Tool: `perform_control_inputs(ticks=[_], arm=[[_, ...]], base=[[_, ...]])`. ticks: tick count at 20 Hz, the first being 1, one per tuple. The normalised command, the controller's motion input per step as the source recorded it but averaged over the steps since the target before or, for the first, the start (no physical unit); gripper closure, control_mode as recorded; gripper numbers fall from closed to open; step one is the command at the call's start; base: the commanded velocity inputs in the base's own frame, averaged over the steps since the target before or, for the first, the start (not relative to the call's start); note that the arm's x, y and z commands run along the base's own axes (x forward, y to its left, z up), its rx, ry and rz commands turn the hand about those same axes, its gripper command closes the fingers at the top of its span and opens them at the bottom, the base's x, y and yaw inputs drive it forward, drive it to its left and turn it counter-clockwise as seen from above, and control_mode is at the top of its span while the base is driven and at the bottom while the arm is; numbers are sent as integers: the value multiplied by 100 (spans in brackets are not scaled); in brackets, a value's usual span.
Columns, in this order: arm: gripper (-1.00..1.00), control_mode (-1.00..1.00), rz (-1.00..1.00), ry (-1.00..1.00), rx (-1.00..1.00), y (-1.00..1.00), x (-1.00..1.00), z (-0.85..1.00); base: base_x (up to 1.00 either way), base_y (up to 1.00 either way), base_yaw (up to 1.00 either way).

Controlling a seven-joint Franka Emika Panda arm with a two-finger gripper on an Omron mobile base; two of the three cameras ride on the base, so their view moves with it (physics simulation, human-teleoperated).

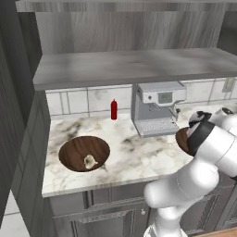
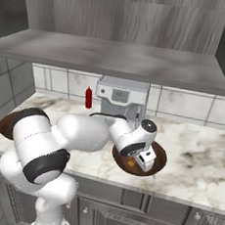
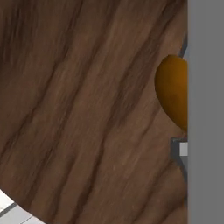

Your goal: Pick both bowls and place them on the counter. Then place the mushroom in one bowl and place the garlic in the other bowl.

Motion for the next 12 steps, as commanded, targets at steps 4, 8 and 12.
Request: perform_control_inputs(ticks=[4, 8, 12], arm=[[-100, -100, 0, 7, 0, 0, 14, -27], [-100, -100, 0, 4, 0, 0, 14, -24], [-100, -100, 0, 0, 0, -8, 3, 0]], base=[[0, 0, 0], [0, 0, 0], [0, 0, 0]])
